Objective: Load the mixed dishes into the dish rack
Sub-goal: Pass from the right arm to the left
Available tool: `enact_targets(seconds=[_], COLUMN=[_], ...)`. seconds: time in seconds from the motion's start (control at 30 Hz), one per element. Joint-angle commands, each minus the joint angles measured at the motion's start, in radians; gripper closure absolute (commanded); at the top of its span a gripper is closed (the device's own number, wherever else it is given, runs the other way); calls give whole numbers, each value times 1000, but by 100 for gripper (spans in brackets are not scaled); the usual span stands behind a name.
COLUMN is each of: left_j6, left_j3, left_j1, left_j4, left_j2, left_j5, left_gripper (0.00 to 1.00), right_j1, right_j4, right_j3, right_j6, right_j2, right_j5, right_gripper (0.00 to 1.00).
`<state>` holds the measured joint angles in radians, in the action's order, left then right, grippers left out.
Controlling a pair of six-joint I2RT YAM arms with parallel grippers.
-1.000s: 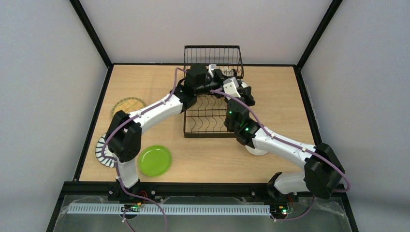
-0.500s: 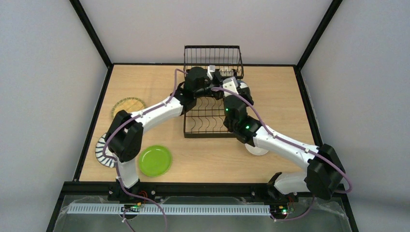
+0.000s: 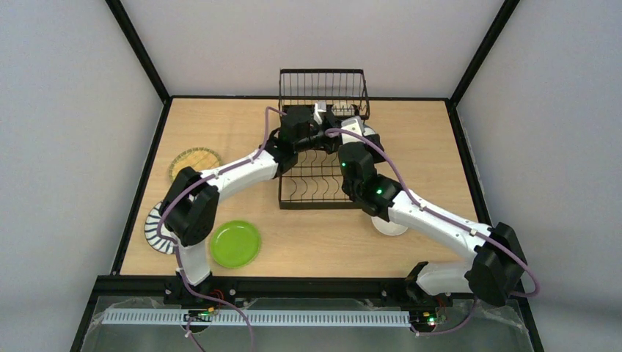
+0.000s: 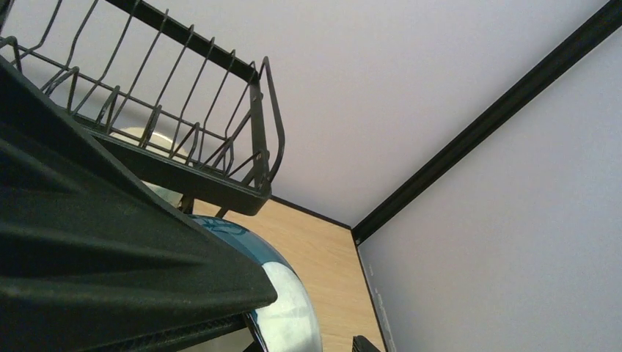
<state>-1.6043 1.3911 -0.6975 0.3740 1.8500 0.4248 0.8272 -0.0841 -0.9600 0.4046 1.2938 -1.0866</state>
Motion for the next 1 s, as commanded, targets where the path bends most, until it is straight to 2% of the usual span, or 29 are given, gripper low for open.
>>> enact_targets(seconds=[0.0,0.13,0.63,0.97], left_j6=[15,19,31,79], left_j3=[-22,-51,-121,-142], left_j1=[-1,0,11,24], left_j4=[66,83,140,152], left_j2=[-12,-22,-32,-22], left_j5=[-7,-5,11,66], left_gripper=[98,98,98,98], right_j1=[4,4,6,7], right_j4=[78,147,390,475], right_j3=[-51,-72,-161,-198], right_j6=[-78,-117,-301,-360], right_j2=[-42,-56,-101,-151], right_j5=[-15,-11,27,51], right_gripper=[37,34,33,33])
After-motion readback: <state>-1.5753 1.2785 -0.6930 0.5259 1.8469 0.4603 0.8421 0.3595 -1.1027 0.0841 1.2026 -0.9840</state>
